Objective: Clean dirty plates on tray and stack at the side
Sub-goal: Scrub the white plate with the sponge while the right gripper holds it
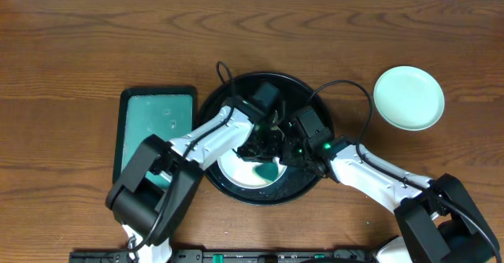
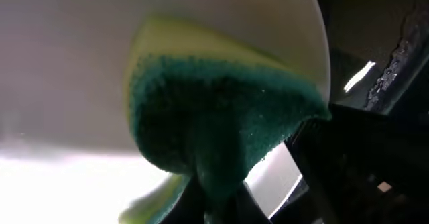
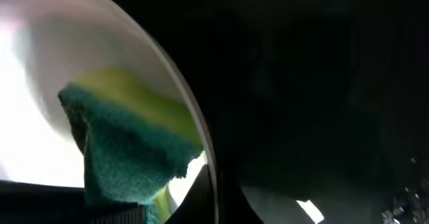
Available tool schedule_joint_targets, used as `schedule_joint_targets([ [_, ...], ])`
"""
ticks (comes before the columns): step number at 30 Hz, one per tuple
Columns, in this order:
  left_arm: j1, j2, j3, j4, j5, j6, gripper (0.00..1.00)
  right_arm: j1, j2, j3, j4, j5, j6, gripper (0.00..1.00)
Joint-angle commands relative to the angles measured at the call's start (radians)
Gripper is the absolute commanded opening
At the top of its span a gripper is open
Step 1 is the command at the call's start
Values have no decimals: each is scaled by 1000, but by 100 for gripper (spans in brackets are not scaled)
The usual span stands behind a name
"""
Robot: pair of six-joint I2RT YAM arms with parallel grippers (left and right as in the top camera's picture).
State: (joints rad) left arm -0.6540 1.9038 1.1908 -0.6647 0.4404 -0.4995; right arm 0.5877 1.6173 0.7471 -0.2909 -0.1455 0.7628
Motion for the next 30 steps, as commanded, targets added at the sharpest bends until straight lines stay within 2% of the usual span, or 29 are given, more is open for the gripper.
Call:
schedule_joint_targets([
  [1, -6, 34, -9, 13, 28, -49, 7, 10, 5, 3, 14, -16, 7, 2],
  [11, 151, 34, -9, 71, -368, -33, 7, 10, 5, 3, 13, -16, 7, 2],
  [15, 193, 34, -9, 17, -522, -34, 7, 10, 5, 3, 11, -16, 7, 2],
  [19, 201, 34, -9, -72, -588, -40, 7, 10, 5, 3, 11, -11, 8, 1],
  [25, 198, 34, -9, -192, -608, -88, 8, 10, 5, 2, 10, -8, 8, 2],
  [27, 193, 34, -9, -225, -574, -76, 7, 10, 5, 2, 10, -8, 8, 2],
  [28, 189, 34, -9, -240, -521, -51, 7, 10, 5, 2, 10, -8, 8, 2],
  [30, 166, 34, -9, -244, -316, 51, 7, 10, 5, 2, 11, -6, 8, 2],
])
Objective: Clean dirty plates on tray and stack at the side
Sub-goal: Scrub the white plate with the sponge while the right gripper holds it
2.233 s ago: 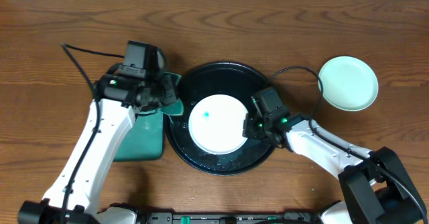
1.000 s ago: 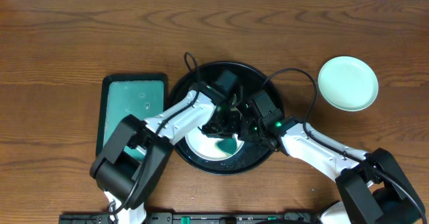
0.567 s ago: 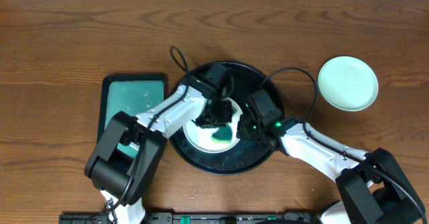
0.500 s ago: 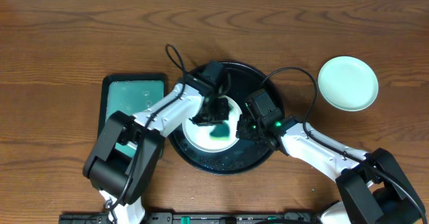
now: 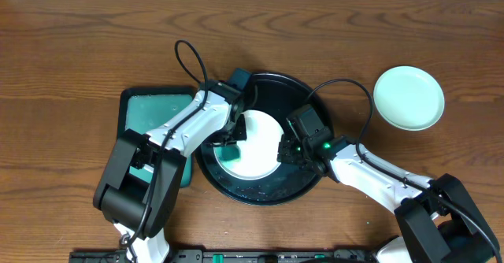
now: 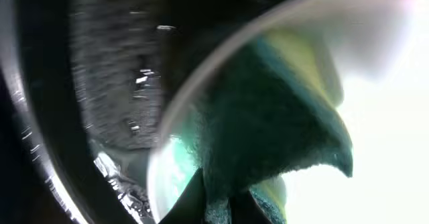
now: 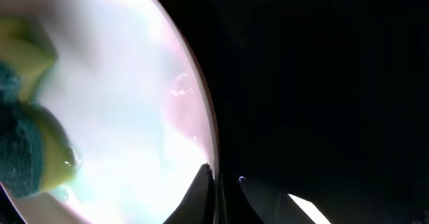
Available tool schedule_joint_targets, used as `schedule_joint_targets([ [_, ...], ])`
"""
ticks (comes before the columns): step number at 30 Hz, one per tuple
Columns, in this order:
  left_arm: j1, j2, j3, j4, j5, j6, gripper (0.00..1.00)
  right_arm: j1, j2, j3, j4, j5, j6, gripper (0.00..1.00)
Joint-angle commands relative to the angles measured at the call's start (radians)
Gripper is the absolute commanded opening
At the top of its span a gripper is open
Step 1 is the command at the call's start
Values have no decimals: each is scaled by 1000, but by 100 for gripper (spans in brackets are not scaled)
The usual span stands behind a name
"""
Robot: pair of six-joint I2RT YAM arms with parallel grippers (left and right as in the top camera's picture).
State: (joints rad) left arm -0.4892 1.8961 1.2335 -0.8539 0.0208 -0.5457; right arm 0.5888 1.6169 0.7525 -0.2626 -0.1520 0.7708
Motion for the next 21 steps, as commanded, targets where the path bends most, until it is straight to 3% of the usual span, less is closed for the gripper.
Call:
schedule_joint_targets([
  [1, -24, 42, -51, -54, 235, 147, 7, 9, 6, -3, -18, 6, 0, 2],
  [5, -86, 42, -51, -24, 357, 157, 7, 9, 6, -4, -18, 6, 0, 2],
  [12, -188, 42, -51, 131, 384, 111, 7, 9, 6, -8, -18, 6, 0, 2],
  [21, -196, 42, -51, 339, 394, 19, 7, 9, 6, -10, -18, 6, 3, 2],
])
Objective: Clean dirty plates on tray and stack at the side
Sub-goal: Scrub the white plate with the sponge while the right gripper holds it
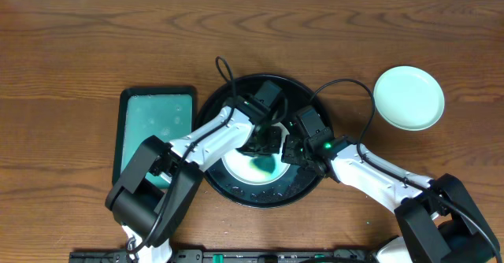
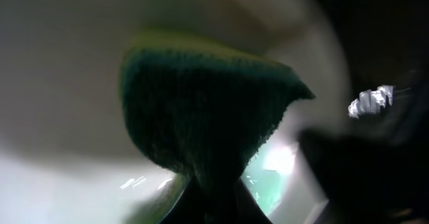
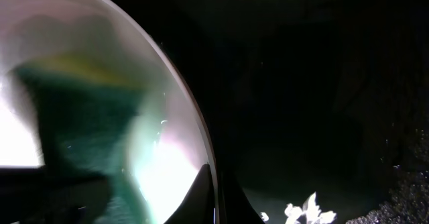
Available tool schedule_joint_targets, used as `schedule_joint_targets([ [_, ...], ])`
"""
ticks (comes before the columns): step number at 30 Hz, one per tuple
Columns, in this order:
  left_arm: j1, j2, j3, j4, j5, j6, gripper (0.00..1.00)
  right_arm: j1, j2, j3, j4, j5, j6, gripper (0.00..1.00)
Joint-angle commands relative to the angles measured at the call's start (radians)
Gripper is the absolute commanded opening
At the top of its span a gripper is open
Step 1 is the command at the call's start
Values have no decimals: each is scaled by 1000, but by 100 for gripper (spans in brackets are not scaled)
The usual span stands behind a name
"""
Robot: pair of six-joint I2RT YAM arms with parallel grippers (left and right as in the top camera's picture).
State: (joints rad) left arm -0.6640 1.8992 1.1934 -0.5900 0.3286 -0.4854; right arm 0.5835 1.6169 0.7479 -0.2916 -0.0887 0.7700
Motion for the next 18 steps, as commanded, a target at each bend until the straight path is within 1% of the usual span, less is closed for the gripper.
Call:
schedule_joint_targets([
  [1, -21, 40, -11, 93, 86, -46, 7, 14, 6, -6, 11, -58, 3, 2],
  [4, -20, 42, -11, 137, 37, -56, 7, 14, 6, -6, 11, -58, 4, 1],
  [5, -20, 42, -11, 140, -15, -56, 7, 14, 6, -6, 11, -58, 4, 2],
  [6, -18, 42, -11, 135, -134, -55, 7, 14, 6, -6, 11, -58, 8, 2],
  [7, -14, 42, -11, 128, -200, -55, 7, 14, 6, -6, 10, -58, 8, 2],
  [12, 40, 42, -11, 95, -455, -46, 7, 14, 6, -6, 6, -58, 16, 1],
  [15, 101, 42, -11, 82, -534, -39, 7, 14, 6, -6, 6, -58, 16, 2],
  [18, 169, 42, -11, 73, -551, -11, 7, 14, 6, -6, 6, -58, 16, 2],
])
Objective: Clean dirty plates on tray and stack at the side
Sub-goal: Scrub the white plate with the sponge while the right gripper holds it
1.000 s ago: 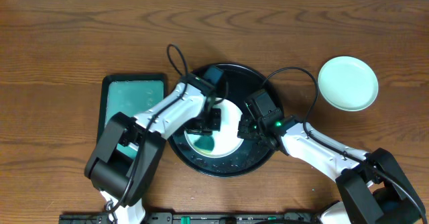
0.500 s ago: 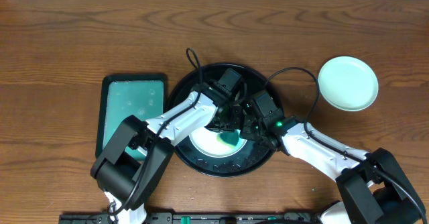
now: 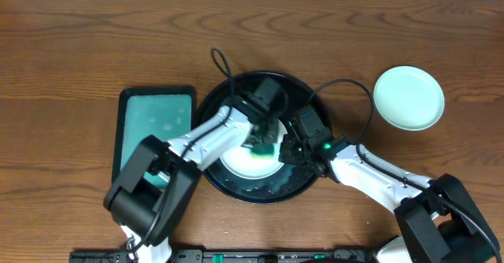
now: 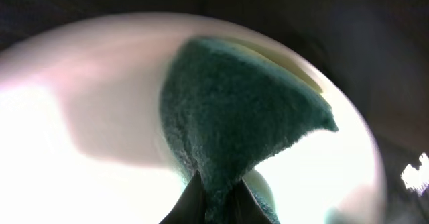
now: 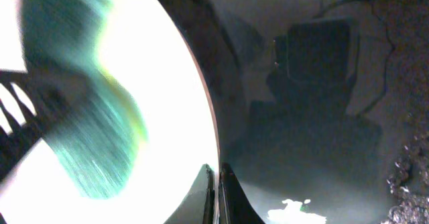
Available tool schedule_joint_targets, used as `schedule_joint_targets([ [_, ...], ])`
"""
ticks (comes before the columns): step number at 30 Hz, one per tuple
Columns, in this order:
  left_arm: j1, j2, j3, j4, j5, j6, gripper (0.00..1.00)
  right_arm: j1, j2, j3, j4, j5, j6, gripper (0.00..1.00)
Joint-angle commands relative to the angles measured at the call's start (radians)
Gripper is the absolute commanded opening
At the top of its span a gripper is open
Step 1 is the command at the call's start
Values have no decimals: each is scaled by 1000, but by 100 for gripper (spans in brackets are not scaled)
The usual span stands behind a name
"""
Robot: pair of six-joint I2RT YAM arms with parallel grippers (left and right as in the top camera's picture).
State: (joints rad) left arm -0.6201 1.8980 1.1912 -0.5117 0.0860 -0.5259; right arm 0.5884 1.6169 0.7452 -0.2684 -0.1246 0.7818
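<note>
A white plate lies in the round black basin at mid-table. My left gripper is shut on a green sponge pressed on the plate's far right part. The left wrist view shows the sponge pinched at its base in the left gripper, resting on the plate. My right gripper is shut on the plate's right rim. In the right wrist view its fingertips clamp the plate's edge, with the sponge a blur beyond.
A pale green plate sits alone at the right side of the table. A dark rectangular tray holding teal water lies left of the basin. The basin floor is wet and speckled. Both arms' cables arch over the basin.
The sponge in my left gripper has moved from the plate's near middle to its far right part. The right gripper still clamps the plate's right rim in the same place.
The sponge was first on the plate's near right part, then at its left edge, then back near the middle, and now at the far right. The right gripper held the plate's rim at every moment and the plate stayed in the basin.
</note>
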Motion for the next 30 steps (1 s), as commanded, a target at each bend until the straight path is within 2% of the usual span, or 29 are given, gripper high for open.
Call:
schedule_joint_targets([
  [1, 146, 43, -9, -9, -308, 35, 7, 9, 6, -3, -18, -22, 4, 2],
  [7, 255, 43, -9, -92, -307, 34, 7, 9, 6, -3, -17, -22, 7, 2],
  [11, 264, 43, -9, -185, -288, 34, 7, 9, 6, -3, -15, -21, 7, 2],
  [13, 258, 43, -9, -226, -223, 48, 7, 9, 6, -3, -15, -21, 7, 2],
  [17, 252, 42, -9, -264, 71, 182, 7, 9, 6, -3, -16, -21, 7, 2],
  [21, 253, 31, -9, -277, 304, 260, 7, 9, 6, -3, -18, -22, 7, 2],
  [24, 253, 1, -9, -277, 375, 262, 7, 9, 6, -3, -20, -21, 6, 2],
  [30, 255, -126, -9, -299, 372, 263, 7, 9, 6, -3, -20, -21, 6, 2],
])
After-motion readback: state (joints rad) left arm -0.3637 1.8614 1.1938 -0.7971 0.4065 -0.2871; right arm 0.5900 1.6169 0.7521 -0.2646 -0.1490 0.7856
